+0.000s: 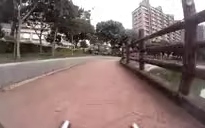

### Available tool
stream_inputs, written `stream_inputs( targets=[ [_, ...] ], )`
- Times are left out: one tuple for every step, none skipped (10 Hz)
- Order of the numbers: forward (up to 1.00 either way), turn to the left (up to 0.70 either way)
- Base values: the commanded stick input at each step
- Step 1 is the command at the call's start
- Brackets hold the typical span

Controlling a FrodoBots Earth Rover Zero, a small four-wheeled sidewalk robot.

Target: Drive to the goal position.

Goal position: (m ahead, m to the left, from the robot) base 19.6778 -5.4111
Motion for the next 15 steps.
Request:
stream_inputs(
  targets=[
    [1.0,0.03],
    [1.0,0.0],
    [1.0,0.0],
    [1.0,0.0],
    [1.0,0.0],
    [1.0,0.0],
    [1.0,0.0],
    [1.0,0.0],
    [1.0,0.0],
    [1.0,0.0],
    [1.0,0.0],
    [1.0,0.0],
    [1.0,0.0],
    [1.0,0.0],
    [1.0,0.0]
  ],
)
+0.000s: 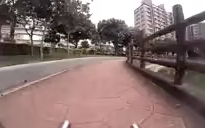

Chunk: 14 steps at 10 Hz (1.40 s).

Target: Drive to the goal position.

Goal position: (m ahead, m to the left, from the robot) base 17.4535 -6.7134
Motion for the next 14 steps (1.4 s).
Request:
stream_inputs(
  targets=[
    [1.0,0.0],
    [1.0,0.0],
    [1.0,0.0],
    [1.0,0.0],
    [1.0,0.0],
    [1.0,0.0],
    [1.0,0.0],
    [1.0,0.0],
    [1.0,0.0],
    [1.0,0.0],
    [1.0,0.0],
    [1.0,0.0],
    [1.0,0.0],
    [1.0,0.0]
  ],
)
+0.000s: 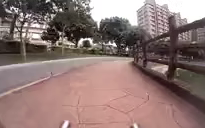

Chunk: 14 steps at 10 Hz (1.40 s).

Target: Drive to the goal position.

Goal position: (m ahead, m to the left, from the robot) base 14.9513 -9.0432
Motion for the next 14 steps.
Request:
stream_inputs(
  targets=[
    [1.0,0.0],
    [1.0,0.0],
    [1.0,0.0],
    [1.0,0.0],
    [1.0,0.0],
    [1.0,0.0],
    [1.0,-0.37],
    [1.0,-0.4],
    [1.0,-0.4],
    [1.0,-0.4],
    [1.0,-0.4],
    [1.0,-0.36],
    [1.0,-0.07],
    [1.0,0.0]
  ],
)
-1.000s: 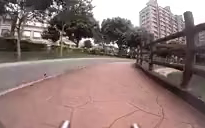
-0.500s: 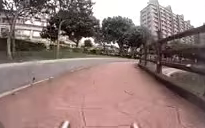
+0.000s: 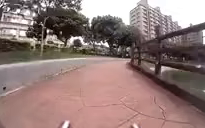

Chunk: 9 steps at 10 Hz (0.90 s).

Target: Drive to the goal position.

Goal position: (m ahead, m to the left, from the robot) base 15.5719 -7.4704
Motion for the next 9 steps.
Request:
stream_inputs(
  targets=[
    [1.0,0.0],
    [1.0,0.0],
    [1.0,0.0],
    [1.0,0.0],
    [1.0,0.0],
    [1.0,0.0],
    [1.0,0.0],
    [1.0,0.0],
    [1.0,0.0]
  ],
)
